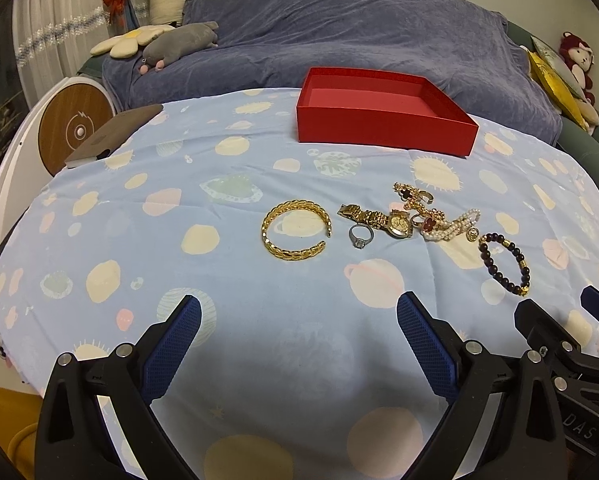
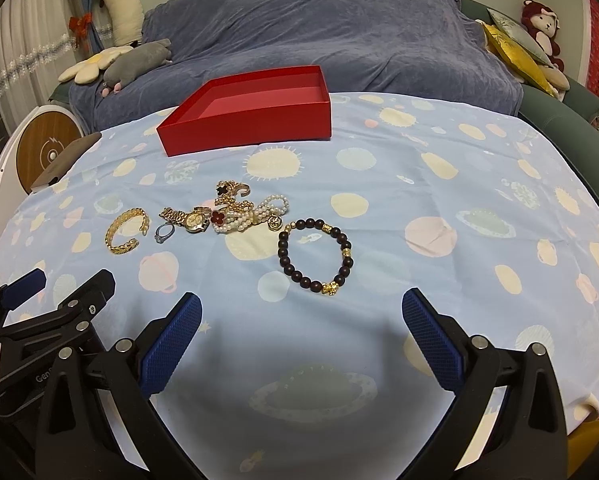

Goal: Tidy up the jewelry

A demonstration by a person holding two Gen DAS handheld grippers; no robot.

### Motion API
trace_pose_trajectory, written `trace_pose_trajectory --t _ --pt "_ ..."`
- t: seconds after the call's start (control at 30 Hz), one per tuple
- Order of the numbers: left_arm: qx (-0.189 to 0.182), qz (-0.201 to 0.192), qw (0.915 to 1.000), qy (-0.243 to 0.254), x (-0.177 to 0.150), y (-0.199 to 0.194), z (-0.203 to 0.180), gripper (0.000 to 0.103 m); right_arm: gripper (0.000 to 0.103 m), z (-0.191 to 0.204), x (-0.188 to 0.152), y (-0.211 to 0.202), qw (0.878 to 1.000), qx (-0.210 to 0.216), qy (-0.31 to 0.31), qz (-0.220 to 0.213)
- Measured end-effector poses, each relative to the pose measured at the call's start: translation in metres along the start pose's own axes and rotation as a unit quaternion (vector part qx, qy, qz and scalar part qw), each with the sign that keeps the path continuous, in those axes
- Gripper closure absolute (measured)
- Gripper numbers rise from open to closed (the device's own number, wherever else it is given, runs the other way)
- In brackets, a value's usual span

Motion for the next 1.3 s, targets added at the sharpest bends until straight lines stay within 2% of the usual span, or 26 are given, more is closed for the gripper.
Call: trace_pose_trajectory --t 0.2,0.4,0.53,0.63,0.77,1.3 --pt "0.011 -0.014 0.9997 0.019 -0.0009 -0.0025 -0.0034 0.008 0.005 0.0007 -0.0004 0.0004 1.000 0.000 0.001 0.001" --pt "0.003 -0.006 1.0000 0.007 -0.0010 -0.0004 -0.0009 0.009 0.005 0.0011 -0.0014 -0.0003 1.000 0.001 0.001 0.000" --pt "0.007 -0.021 0.9997 0.010 -0.0008 -0.0040 -0.0015 0.010 0.005 0.0016 -0.0017 -0.0008 1.000 0.001 0.000 0.000" --pt "0.003 -0.019 0.9998 0.005 -0.0015 -0.0038 -0.0010 0.011 0.005 0.0020 -0.0016 -0.0003 1.000 0.000 0.000 0.001" --pt "0.012 0.006 0.9998 0.017 0.0005 0.0001 -0.0040 0.011 0.005 0.0018 -0.0017 -0.0006 1.000 0.001 0.000 0.001" --pt "0.001 0.004 1.0000 0.008 -0.0003 0.0015 -0.0023 0.011 0.005 -0.0008 -0.0003 -0.0002 1.000 0.001 0.002 0.000"
Point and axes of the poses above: each gripper's, at about its wrist camera, not at the fingertips, and y roughly the way its jaws point, z to its left, x to its top, the point moved 1 cm from there along y, roughly the way its jaws point, and after that the axes turned 9 degrees about -x, right-handed, at the moved point
